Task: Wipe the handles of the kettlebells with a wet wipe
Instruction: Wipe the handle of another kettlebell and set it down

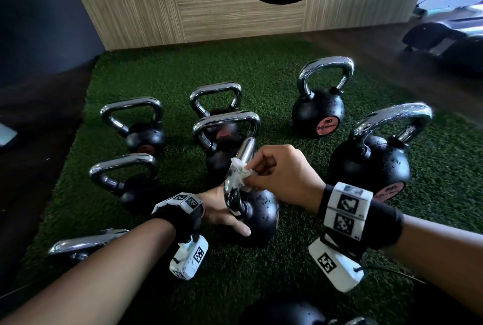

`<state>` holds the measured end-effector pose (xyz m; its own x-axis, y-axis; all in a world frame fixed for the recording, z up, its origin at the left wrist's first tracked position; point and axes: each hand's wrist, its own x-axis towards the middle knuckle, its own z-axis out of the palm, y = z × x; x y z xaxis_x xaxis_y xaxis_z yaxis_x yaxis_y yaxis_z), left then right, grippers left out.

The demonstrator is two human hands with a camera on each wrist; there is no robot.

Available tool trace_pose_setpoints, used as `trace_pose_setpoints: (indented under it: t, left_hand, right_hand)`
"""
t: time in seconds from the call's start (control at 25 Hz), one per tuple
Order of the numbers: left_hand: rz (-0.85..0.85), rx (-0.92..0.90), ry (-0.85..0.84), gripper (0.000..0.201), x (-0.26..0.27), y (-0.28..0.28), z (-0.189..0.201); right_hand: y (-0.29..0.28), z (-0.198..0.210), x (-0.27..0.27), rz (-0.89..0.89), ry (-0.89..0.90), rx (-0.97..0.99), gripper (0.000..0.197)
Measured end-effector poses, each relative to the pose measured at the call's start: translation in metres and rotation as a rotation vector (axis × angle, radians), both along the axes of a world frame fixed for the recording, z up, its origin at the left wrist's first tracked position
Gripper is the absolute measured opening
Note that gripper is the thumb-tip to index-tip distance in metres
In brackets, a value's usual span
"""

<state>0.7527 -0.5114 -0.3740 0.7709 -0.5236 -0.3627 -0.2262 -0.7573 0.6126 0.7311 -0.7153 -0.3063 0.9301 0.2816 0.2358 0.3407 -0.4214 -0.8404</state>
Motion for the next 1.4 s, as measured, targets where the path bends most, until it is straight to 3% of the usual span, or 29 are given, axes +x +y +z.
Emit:
trace_pose_setpoints:
  t: [0.12,0.2,0.24,0.4,0.56,0.68,0.8,0.88,1.0,1.08,1.16,1.32,1.36,1.4]
  left_hand:
    - [-0.100,0.080,-0.030,0.070,0.001,-0.002,0.001]
    - [-0.109,0.102,-0.026,0.039,0.001,0.001,0.002]
    - [-0.111,0.088,-0.010,0.036,0.002,0.001,0.002]
    - [-0.076,0.031,0.035,0.040,0.003,0.003,-0.002]
    - [-0.080,0.006,-0.017,0.072,0.001,0.001,-0.003]
    - [-0.107,0.019,-0.005,0.066,-0.006,-0.002,0.001]
    - [-0.041,-0.036,-0.016,0.074,-0.017,-0.005,0.002]
    - [-0.036,-0.067,-0.080,0.090,-0.027,-0.005,0.002]
    - [-0.045,-0.073,-0.126,0.115,-0.037,-0.004,0.000]
    - [-0.035,-0.068,-0.138,0.109,-0.034,-0.004,-0.003]
    - [-0.079,0.014,-0.180,0.097,-0.032,-0.004,-0.003]
    - [-0.029,-0.016,-0.166,0.121,-0.033,-0.003,-0.006]
    - [-0.037,-0.002,-0.164,0.113,-0.034,-0.003,-0.006]
    - [-0.041,0.010,-0.162,0.094,-0.033,-0.003,-0.005]
  right_hand:
    - [0.001,-0.001,-0.001,0.071,0.213,0.057,0.024]
    - [0.005,-0.004,-0.010,0.118,0.228,-0.004,0.023]
    - [0.006,-0.005,-0.013,0.118,0.200,-0.044,0.023]
    - [0.008,-0.014,-0.012,0.088,0.120,-0.093,0.024]
    - [0.011,-0.033,-0.020,0.095,0.042,-0.256,0.022]
    - [0.004,-0.042,-0.017,0.108,0.130,-0.184,0.020]
    - [-0.007,-0.046,-0.009,0.235,0.190,-0.257,0.023]
    - [-0.007,-0.048,-0.010,0.331,0.206,-0.298,0.024]
    - [-0.003,-0.046,-0.014,0.469,0.295,-0.140,0.032]
    - [-0.004,-0.043,-0.011,0.516,0.405,-0.037,0.038]
    - [-0.003,-0.042,-0.007,0.525,0.484,-0.030,0.026]
    - [0.000,-0.044,-0.007,0.580,0.572,0.105,0.018]
    - [0.001,-0.044,-0.007,0.613,0.637,0.186,0.019]
    - [0.001,-0.045,-0.007,0.643,0.724,0.276,0.019]
